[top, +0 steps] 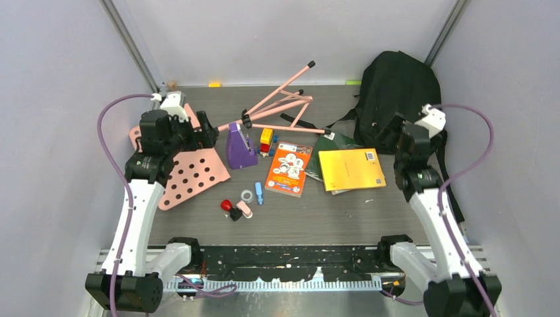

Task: Pack the student bag
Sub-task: Pick up the student bag at the corner of the board, then place the student bag at the center of the board.

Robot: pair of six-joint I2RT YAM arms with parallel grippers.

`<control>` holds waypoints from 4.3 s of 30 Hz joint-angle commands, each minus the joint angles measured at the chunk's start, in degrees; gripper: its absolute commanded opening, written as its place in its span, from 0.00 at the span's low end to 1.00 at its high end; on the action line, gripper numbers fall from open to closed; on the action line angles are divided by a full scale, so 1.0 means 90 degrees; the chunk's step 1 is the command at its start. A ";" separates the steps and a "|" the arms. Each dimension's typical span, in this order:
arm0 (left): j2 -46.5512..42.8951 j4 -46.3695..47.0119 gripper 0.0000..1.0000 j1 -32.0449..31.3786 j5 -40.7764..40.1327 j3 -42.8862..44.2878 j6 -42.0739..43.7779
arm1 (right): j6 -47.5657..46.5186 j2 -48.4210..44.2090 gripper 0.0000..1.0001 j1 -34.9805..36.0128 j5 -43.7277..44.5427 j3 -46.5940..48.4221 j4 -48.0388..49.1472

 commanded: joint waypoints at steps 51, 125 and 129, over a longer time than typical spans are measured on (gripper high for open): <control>0.0422 0.0041 1.00 0.0013 0.0764 -0.0342 -0.0027 | -0.1477 0.7852 0.01 0.0022 0.1210 0.6889 -0.0360; 0.1645 0.6091 0.00 -0.3672 0.2456 -0.0117 -0.3875 | 0.0005 0.0438 0.30 0.0526 -0.5962 0.2679 -0.1976; 0.1025 0.5433 0.00 -0.4119 0.1765 -0.0349 -0.3516 | -0.0104 0.0674 0.75 0.0526 -0.5264 0.2998 -0.2375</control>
